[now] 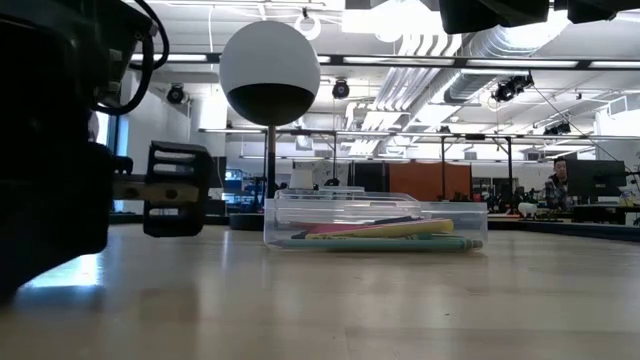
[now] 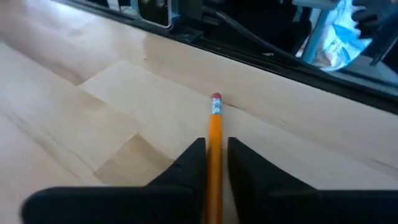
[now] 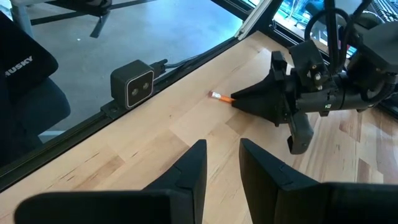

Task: Pick & place school supplies into a supply box
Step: Put the orange pencil into the transparent supply box, then close the transparent supply box

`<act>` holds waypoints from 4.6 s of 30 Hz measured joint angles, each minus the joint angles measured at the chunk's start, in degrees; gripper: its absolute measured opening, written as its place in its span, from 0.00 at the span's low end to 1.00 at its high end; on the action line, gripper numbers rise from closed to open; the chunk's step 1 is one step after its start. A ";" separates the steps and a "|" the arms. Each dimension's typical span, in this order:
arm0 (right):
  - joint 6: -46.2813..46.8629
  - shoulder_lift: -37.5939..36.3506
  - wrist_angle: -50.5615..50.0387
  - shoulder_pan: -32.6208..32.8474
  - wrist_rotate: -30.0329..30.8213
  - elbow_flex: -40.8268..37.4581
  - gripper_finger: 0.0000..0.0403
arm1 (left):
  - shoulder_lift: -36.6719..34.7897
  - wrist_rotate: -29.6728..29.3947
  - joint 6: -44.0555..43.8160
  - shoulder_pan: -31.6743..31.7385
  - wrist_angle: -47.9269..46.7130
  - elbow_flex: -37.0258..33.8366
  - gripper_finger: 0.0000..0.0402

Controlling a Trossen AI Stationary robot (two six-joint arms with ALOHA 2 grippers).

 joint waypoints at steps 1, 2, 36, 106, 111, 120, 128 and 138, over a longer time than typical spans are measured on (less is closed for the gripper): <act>0.00 0.00 0.00 0.01 0.00 0.00 0.18 | 0.00 0.11 1.14 -0.02 0.00 -0.02 0.22; 0.00 0.00 0.00 0.00 0.00 0.00 0.18 | 0.02 0.30 1.88 -0.02 -0.02 -0.02 0.18; 0.00 0.00 0.00 0.01 -0.02 0.00 0.18 | 0.31 -34.69 4.26 15.74 -12.66 25.57 0.08; 15.23 -69.00 20.92 11.56 21.11 -41.47 0.18 | -40.79 -30.56 -21.66 15.37 -58.05 25.97 0.32; 14.53 -68.84 21.85 11.44 19.68 -42.41 0.18 | -35.70 -32.19 -21.76 15.43 -56.80 25.83 0.32; 12.40 -57.84 -11.63 8.22 34.78 -17.93 0.18 | -37.29 -56.98 -17.60 15.52 -55.50 28.28 0.32; 14.00 -47.85 -20.32 3.54 44.64 -10.10 0.18 | -35.54 -60.19 -35.44 15.93 -59.08 29.22 0.32; 18.40 -38.59 -21.26 -11.10 35.99 -10.26 0.22 | -29.73 -67.25 -44.48 18.62 -64.22 29.03 0.32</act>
